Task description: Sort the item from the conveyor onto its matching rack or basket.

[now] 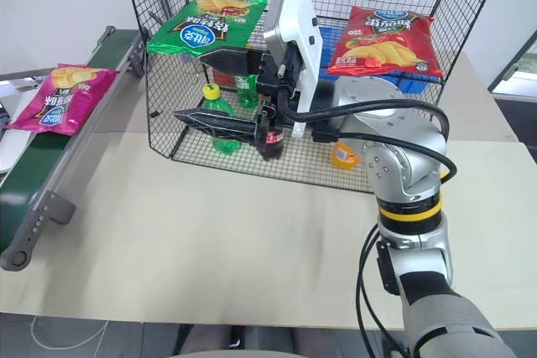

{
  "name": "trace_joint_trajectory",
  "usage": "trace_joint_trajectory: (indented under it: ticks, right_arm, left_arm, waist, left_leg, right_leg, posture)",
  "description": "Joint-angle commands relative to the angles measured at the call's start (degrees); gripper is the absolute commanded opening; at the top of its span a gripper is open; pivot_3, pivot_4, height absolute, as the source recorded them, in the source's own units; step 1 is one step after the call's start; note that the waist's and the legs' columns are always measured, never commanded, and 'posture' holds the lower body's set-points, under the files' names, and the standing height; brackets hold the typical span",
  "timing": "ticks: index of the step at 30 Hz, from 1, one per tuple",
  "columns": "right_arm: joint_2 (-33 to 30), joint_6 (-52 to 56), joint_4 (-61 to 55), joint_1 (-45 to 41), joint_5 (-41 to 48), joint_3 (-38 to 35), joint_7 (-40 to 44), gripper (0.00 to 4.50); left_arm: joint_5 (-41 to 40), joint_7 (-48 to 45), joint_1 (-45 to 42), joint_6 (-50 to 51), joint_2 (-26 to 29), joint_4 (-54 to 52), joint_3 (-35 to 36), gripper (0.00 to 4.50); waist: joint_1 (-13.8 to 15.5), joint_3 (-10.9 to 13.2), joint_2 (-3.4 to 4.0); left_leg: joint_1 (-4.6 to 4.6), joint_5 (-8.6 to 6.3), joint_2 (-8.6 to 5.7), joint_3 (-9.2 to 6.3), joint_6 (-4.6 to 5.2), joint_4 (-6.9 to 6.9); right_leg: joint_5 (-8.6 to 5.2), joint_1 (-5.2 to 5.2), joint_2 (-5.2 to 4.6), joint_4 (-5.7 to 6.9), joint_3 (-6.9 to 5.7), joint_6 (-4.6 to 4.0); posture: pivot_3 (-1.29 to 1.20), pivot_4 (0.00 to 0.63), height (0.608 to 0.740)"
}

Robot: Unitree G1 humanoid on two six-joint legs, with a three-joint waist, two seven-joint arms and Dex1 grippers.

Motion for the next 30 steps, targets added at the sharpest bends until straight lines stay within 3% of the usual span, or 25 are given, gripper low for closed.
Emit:
trace_joint_trajectory:
  ticks: [1,27,30]
  right_arm:
    - [-0.16,-1.74,-1.08,-1.52,0.46,-1.56,-0.37,4.50]
    - [-2.46,0.62,-5.39,0.38,4.13,-3.08,-3.69,4.50]
    - [-2.61,0.67,-5.59,0.46,4.39,-3.18,-3.80,4.50]
  left_arm:
    - [-2.24,0.15,-0.46,-0.25,2.85,2.61,0.97,4.45]
    - [-7.23,-0.48,0.58,0.64,3.66,8.46,0.63,4.45]
    - [-6.59,-0.93,0.81,0.52,3.75,8.38,0.62,3.67]
  waist:
    - [-0.05,0.00,0.00]
    - [-0.13,0.00,-0.01]
    - [-0.14,0.01,-0.01]
  left_leg:
    - [0.00,0.00,0.01,0.00,0.00,0.00]
    - [0.00,0.00,0.02,-0.02,-0.01,-0.04]
    - [-0.01,0.00,0.02,-0.02,-0.01,-0.04]
  right_leg:
    - [0.00,0.00,0.00,0.00,0.00,0.00]
    - [0.00,-0.03,-0.12,-0.01,0.02,-0.01]
    - [0.00,-0.03,-0.12,-0.02,0.02,-0.01]
  posture:
    - [0.00,0.150,0.740]
    - [0.00,0.150,0.740]
    - [0.00,0.150,0.740]
